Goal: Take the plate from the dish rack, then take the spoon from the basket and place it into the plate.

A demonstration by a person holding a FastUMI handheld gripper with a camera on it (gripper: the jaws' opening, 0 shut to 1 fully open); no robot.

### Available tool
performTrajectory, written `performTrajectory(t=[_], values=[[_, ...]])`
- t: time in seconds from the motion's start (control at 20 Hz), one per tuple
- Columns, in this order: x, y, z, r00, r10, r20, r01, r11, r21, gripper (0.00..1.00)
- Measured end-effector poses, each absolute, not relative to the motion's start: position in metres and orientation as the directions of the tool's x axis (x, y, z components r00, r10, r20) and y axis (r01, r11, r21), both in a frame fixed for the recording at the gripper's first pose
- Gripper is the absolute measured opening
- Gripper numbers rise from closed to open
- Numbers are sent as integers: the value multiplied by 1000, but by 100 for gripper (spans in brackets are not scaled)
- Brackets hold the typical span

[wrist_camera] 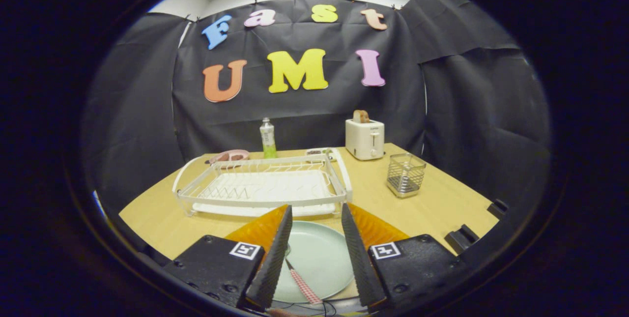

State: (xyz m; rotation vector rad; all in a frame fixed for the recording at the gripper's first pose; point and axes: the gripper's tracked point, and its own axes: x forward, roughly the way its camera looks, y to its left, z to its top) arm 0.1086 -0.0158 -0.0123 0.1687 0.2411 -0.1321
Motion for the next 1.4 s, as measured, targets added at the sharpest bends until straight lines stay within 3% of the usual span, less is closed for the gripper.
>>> performTrajectory(t=[0.25, 0.35, 0.85, 1.4], values=[[87, -36, 2, 966, -108, -234, 156, 968, 196, 91], [75, -40, 4, 966, -90, -244, 139, 972, 188, 94], [-5, -69, 59, 990, -105, -97, 122, 973, 195, 100], [-25, -64, 62, 993, -98, -73, 108, 983, 150, 100]])
